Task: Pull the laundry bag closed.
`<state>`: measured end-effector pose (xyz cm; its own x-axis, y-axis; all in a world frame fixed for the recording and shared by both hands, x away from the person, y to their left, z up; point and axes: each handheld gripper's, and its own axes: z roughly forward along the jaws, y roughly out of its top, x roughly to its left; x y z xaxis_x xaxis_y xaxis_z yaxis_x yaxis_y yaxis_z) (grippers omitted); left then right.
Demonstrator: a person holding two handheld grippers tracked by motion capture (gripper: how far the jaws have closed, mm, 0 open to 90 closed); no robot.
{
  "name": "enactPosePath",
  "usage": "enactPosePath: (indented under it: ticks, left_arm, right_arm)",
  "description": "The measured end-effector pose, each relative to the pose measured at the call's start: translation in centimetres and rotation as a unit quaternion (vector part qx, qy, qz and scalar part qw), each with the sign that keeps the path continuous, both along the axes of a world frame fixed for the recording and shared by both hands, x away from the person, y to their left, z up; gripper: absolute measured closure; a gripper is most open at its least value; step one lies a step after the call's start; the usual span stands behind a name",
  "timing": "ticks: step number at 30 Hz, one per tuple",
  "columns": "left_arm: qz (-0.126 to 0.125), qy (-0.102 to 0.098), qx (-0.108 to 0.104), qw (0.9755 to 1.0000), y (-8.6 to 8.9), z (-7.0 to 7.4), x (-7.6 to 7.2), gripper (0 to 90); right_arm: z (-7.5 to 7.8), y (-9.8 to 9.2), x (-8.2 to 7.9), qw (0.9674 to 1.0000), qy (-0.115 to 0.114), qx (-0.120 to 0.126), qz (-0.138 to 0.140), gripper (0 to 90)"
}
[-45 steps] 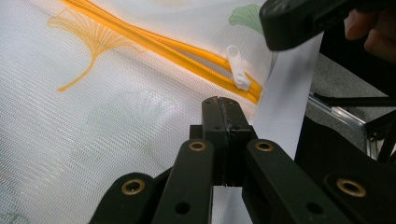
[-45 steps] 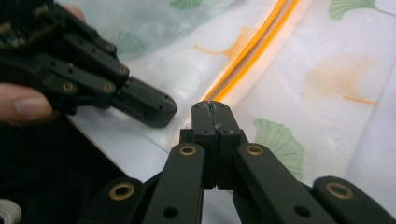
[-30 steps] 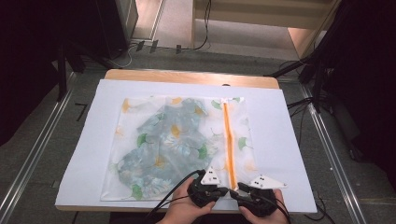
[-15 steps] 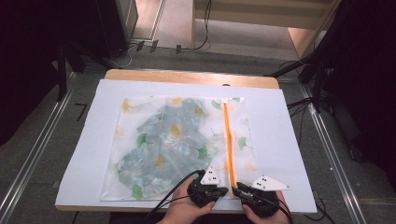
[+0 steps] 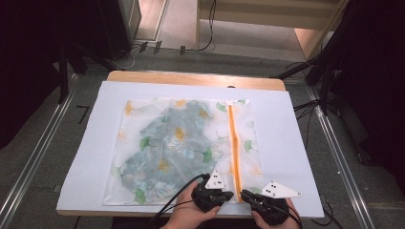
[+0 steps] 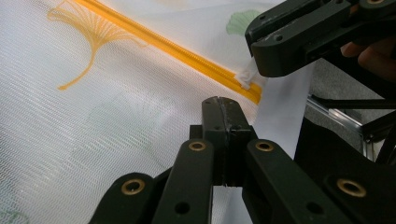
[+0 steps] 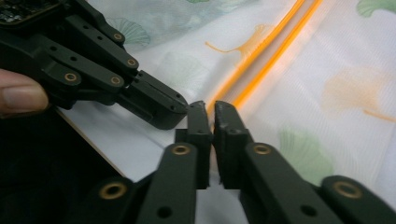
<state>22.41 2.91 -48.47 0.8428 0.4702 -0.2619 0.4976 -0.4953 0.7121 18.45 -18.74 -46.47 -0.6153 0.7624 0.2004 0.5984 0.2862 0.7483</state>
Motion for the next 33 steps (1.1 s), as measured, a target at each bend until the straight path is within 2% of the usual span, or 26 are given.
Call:
enactPosePath:
  ticks: [11,15,19,20,23,25,27,29,31,33]
  left_arm:
    - [0.002,0.002,-0.003,1.0,0.0,0.0,0.0,90.0]
    - [0.0,0.002,-0.002,1.0,0.0,0.0,0.1,90.0]
    - [-0.002,0.01,-0.002,0.9999,0.1,0.0,0.3,90.0]
    - [-0.002,0.01,-0.002,0.9999,0.1,0.0,0.3,90.0]
    - [-0.002,0.005,0.001,1.0,-0.1,0.1,0.1,89.1]
    - [0.0,-0.006,0.007,1.0,-0.2,0.3,-0.2,86.6]
    - [-0.001,-0.013,0.003,0.9999,-0.4,0.7,-0.3,87.7]
    - [0.002,-0.001,-0.006,1.0,-0.8,0.7,-0.3,89.3]
    - [-0.006,0.006,-0.001,1.0,-1.1,0.4,-0.3,90.0]
    - [-0.005,0.01,-0.001,0.9999,-1.2,0.1,-0.4,90.0]
  right_arm:
    - [-0.1,0.3,-0.1,0.9999,-0.007,-0.015,0.002,89.9]
    - [-0.4,0.5,0.0,0.9999,0.003,-0.01,0.013,87.0]
    - [-0.6,1.0,0.3,0.9995,-0.002,-0.029,0.01,87.0]
    - [-0.7,1.0,0.5,0.9995,0.003,-0.03,0.008,90.0]
    - [-0.7,0.7,0.7,0.9997,0.011,-0.021,0.005,90.0]
    - [-0.5,0.4,0.7,0.9997,0.017,-0.014,0.003,90.0]
    - [-0.1,0.5,0.5,0.9996,0.012,-0.026,-0.002,90.0]
    - [0.2,0.8,0.3,0.9994,0.01,-0.032,-0.003,90.0]
    - [0.2,0.8,0.3,0.9994,0.01,-0.034,-0.003,90.0]
    - [0.2,0.9,0.3,0.999,0.018,-0.041,-0.007,90.0]
